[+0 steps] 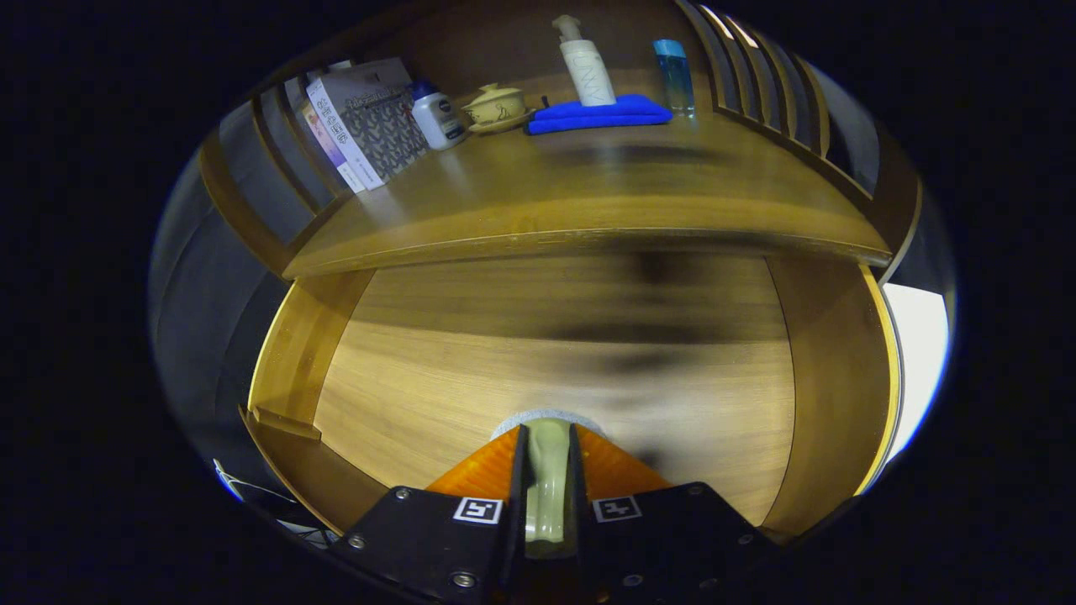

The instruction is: Pull open the drawer, take out the items inside it, and place them on the countertop above the cabinet.

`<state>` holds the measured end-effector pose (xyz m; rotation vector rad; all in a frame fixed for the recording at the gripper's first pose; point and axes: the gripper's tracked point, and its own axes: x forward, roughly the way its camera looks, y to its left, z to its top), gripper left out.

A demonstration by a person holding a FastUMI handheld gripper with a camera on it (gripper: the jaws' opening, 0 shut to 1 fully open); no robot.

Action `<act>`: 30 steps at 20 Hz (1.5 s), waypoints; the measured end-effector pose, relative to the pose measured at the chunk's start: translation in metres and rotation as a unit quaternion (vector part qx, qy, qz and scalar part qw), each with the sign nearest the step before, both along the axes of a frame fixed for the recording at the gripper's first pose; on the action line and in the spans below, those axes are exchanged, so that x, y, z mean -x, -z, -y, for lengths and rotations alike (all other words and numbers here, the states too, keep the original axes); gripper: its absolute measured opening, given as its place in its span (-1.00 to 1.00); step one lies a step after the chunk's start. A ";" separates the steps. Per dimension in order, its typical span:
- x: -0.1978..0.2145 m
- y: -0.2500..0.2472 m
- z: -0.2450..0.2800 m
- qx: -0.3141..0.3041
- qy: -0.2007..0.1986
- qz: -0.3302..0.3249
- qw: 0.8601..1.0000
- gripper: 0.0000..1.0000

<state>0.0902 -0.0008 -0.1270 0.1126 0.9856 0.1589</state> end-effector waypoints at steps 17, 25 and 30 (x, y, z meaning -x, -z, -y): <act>-0.037 -0.121 -0.023 -0.084 0.003 0.117 0.990 -0.53; -0.095 -0.158 -0.015 -0.128 0.073 0.155 0.977 -0.53; -0.146 -0.156 -0.003 -0.116 0.112 0.175 0.971 -0.53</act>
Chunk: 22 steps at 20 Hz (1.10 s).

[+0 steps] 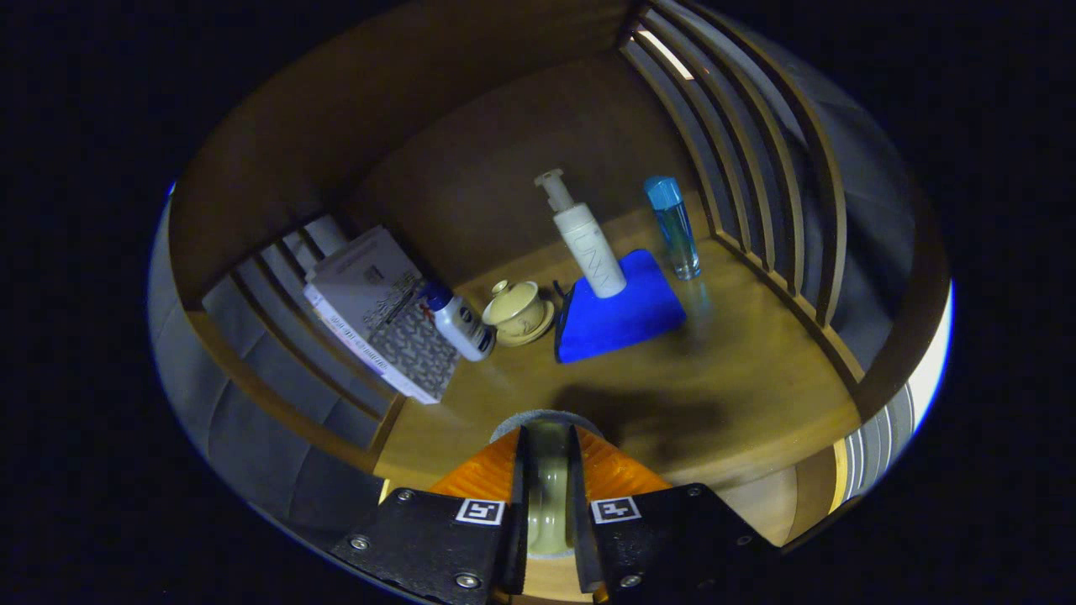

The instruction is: Pull open the drawer, take out the items inside it, and place them on the countertop above the cabinet.

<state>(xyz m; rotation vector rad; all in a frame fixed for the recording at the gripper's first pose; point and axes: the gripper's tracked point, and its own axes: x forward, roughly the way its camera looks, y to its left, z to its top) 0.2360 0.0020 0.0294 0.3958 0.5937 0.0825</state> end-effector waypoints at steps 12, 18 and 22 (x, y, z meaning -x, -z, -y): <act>-0.042 0.002 0.009 0.048 0.062 0.058 0.995 0.15; 0.016 -0.025 -0.001 0.134 0.043 0.153 0.978 0.91; 0.070 -0.030 -0.022 0.146 0.016 0.191 0.971 0.91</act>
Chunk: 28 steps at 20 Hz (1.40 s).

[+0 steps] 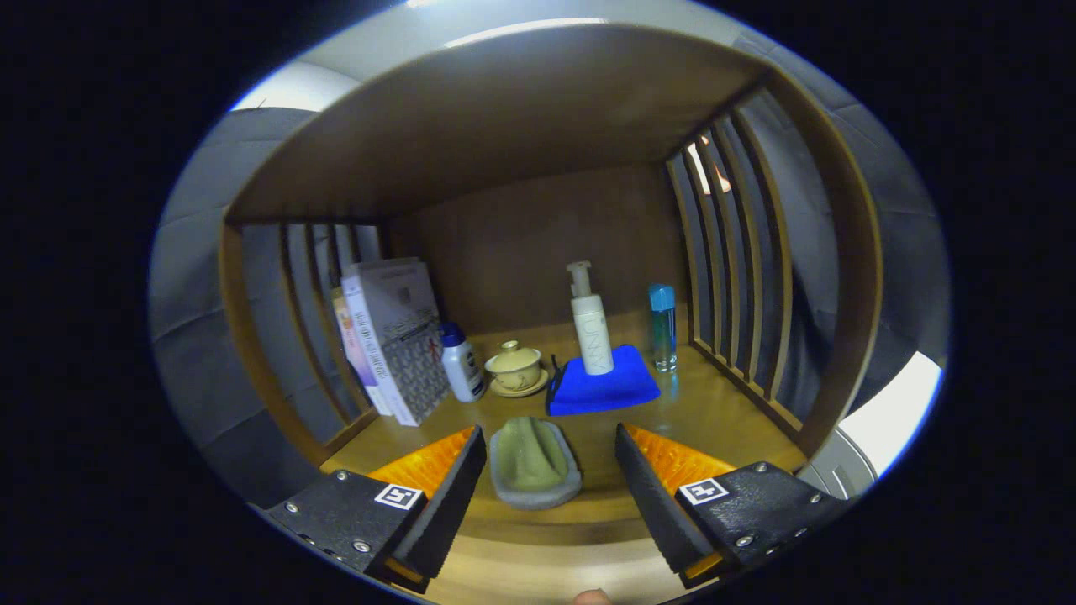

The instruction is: Pull open the drawer, take out the items inside it, and place them on the countertop above the cabinet.

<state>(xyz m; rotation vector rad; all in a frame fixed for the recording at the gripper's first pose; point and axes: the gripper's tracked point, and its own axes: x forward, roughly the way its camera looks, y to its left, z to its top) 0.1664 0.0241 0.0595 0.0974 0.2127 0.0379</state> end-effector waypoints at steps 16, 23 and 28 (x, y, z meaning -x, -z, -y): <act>0.183 0.059 -0.064 0.060 -0.060 0.089 0.992 0.91; 0.240 0.093 -0.068 0.059 -0.078 0.091 0.991 0.91; 0.244 0.138 -0.055 0.089 -0.072 0.051 0.992 0.91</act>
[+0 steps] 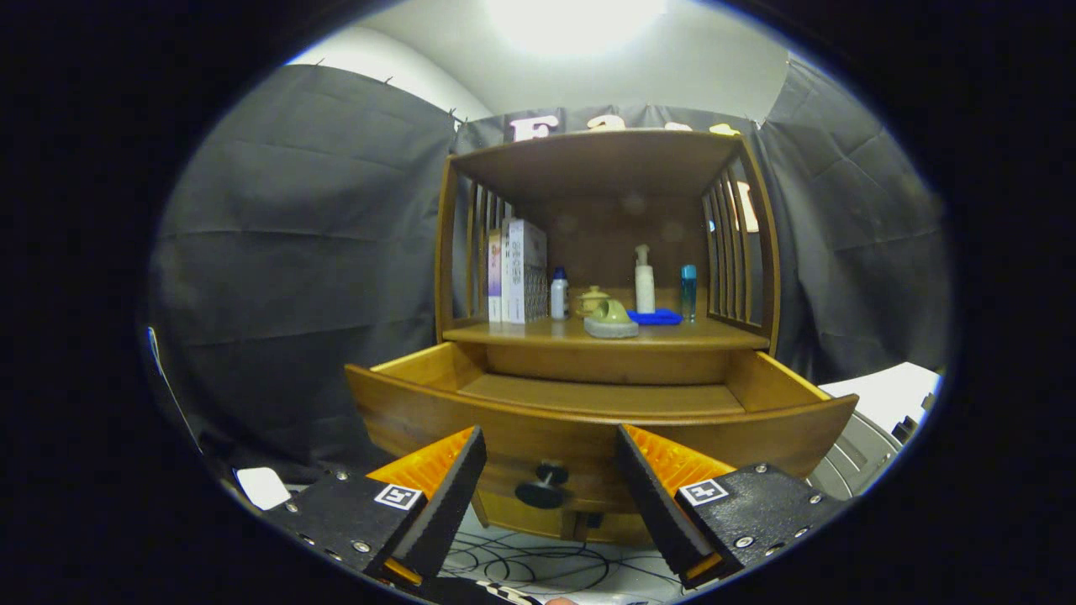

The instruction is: Pull open the drawer, take out the items inside it, and place them on the countertop above the cabinet.

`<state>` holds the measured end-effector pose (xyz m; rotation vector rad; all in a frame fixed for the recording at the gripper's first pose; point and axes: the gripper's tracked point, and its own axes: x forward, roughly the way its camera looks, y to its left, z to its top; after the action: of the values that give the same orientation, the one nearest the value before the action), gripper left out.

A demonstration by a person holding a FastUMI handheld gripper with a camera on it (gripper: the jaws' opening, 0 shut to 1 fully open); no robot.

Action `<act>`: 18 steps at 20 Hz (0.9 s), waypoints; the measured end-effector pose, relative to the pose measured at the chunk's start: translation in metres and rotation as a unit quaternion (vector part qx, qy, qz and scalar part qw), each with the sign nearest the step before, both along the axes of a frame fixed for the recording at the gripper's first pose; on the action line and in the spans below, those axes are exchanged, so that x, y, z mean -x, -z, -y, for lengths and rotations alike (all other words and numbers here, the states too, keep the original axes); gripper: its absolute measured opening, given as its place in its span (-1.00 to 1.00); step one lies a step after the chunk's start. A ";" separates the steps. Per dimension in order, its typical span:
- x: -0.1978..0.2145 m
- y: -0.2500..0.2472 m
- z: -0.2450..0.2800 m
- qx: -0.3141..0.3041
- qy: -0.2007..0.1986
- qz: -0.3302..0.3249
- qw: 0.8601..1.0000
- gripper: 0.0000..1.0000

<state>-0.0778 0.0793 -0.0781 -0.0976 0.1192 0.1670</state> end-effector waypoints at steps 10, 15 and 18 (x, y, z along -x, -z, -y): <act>-0.016 0.030 0.016 0.018 0.023 -0.028 0.999 0.92; -0.025 0.036 0.009 0.005 0.018 -0.040 0.999 0.94; -0.031 0.034 0.012 -0.011 0.034 -0.045 0.998 0.92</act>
<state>-0.0466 0.0669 -0.1121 -0.0639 0.2105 0.1040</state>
